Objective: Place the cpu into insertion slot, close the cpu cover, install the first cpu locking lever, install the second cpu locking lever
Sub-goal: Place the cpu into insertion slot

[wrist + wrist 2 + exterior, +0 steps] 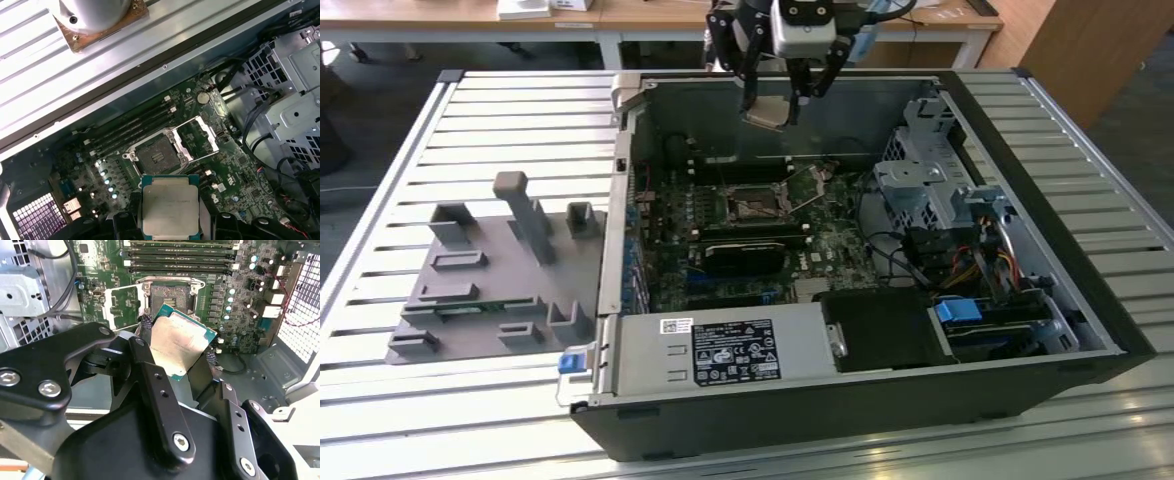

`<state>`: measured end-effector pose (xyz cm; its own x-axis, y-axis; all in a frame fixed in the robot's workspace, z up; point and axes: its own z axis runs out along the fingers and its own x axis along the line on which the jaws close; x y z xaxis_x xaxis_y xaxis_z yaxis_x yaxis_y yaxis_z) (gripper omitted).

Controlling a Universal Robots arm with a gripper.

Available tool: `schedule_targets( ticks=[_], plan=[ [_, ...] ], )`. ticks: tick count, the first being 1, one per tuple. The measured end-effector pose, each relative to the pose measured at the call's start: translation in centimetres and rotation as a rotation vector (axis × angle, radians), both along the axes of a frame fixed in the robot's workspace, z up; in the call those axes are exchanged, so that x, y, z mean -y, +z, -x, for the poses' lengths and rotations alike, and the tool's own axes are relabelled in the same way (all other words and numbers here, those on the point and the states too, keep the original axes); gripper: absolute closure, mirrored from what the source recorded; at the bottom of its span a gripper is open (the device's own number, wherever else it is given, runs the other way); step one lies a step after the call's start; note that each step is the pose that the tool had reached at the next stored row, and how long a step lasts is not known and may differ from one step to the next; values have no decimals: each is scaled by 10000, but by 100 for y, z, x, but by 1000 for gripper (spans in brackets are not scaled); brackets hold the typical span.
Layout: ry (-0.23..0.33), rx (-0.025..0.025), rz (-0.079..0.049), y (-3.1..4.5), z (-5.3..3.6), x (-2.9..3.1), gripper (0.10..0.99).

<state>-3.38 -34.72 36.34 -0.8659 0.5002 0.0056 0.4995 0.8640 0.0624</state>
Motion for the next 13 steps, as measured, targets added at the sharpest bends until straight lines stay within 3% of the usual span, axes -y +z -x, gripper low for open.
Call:
schedule_targets(
  ticks=[13],
  plan=[
    [-732, 1, 39, -3, 0, 0, 549]
  ],
)
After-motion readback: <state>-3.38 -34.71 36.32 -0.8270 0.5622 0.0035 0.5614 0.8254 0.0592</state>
